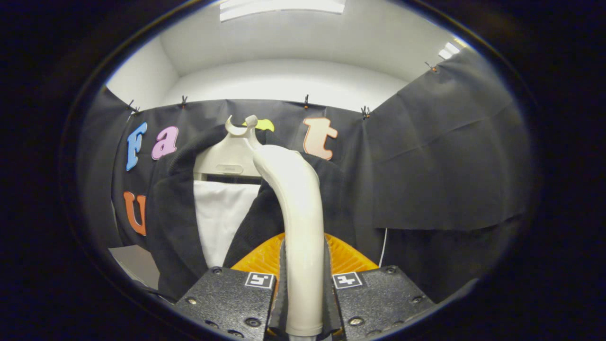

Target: Iron the clothes twice with a garment steamer, once on the left side and once on the right side.

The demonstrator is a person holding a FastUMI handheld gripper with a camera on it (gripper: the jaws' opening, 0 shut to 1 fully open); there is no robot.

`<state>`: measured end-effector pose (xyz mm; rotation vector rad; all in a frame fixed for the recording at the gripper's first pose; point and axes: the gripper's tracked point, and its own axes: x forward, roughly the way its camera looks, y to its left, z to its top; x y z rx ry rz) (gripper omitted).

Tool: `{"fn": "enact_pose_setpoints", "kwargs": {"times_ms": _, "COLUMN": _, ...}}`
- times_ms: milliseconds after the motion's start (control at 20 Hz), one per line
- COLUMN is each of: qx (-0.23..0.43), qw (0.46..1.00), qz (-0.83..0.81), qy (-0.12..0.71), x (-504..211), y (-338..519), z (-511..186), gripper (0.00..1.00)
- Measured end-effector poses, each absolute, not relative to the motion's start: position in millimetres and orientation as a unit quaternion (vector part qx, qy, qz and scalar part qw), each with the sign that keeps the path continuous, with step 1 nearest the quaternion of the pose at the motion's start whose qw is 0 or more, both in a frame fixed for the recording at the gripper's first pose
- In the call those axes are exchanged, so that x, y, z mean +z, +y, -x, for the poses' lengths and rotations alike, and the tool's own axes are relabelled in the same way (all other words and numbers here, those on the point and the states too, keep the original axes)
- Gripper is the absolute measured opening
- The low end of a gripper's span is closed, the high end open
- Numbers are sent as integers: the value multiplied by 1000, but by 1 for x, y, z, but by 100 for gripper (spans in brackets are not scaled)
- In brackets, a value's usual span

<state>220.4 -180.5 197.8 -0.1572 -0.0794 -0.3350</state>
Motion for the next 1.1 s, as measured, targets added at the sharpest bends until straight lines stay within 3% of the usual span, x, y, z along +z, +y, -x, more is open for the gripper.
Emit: {"fn": "enact_pose_setpoints", "kwargs": {"times_ms": 1100, "qx": -191, "qw": 975, "qz": 69, "qy": 85, "x": 55, "y": -196, "z": -154, "gripper": 32}}
